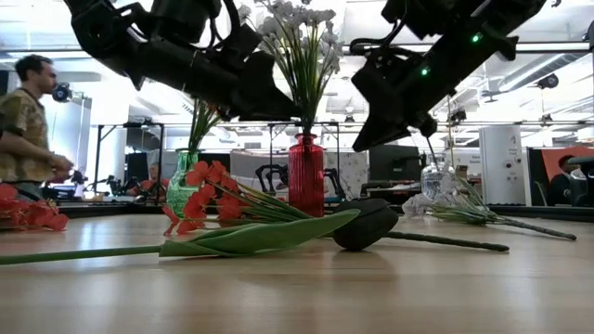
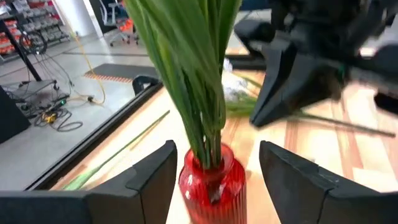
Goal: Sort flowers into vase by color
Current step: Put the bottom black flower into the transparent vase
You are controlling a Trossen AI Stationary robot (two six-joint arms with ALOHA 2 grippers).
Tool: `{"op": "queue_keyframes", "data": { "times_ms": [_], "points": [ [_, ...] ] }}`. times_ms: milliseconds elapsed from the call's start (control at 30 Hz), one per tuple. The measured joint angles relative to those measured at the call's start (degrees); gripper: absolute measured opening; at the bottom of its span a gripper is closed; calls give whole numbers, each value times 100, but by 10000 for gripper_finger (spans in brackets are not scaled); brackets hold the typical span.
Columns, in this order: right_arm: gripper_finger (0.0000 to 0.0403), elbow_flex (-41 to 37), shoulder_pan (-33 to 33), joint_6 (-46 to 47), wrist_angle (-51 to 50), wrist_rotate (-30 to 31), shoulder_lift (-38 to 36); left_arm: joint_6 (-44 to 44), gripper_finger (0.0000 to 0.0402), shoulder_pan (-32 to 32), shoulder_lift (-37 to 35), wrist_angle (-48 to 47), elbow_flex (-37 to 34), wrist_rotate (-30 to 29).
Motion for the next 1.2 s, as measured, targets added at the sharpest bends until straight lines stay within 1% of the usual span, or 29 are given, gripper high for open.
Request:
{"op": "queue_keyframes", "data": {
  "times_ms": [200,367,500,600,733,833,933,1067,1200],
  "points": [
    [9,19,0,598,-686,-405,-475,-135,210,-97,-421,-1192,0,1],
    [9,39,3,1175,-1051,-979,-809,-411,210,-287,-657,-1943,-5,1],
    [9,44,15,1455,-1306,-1563,-874,-440,210,-565,-803,-2122,-6,-3],
    [9,44,15,1906,-1826,-1851,-874,-292,210,-809,-920,-2137,-5,-28],
    [9,44,80,2545,-2737,-2079,-874,-68,210,-1130,-1176,-2207,-5,-469],
    [9,44,226,2917,-3220,-2144,-874,22,210,-1320,-1439,-2369,-5,-820],
    [9,44,398,3075,-3325,-2322,-874,-16,210,-1434,-1734,-2756,-4,-899],
    [9,99,664,3180,-3335,-2590,-872,-326,210,-1578,-2055,-3588,-4,-850],
    [9,344,1008,2937,-3324,-2729,-872,-747,210,-1740,-2279,-4312,-4,-677]
  ]
}}
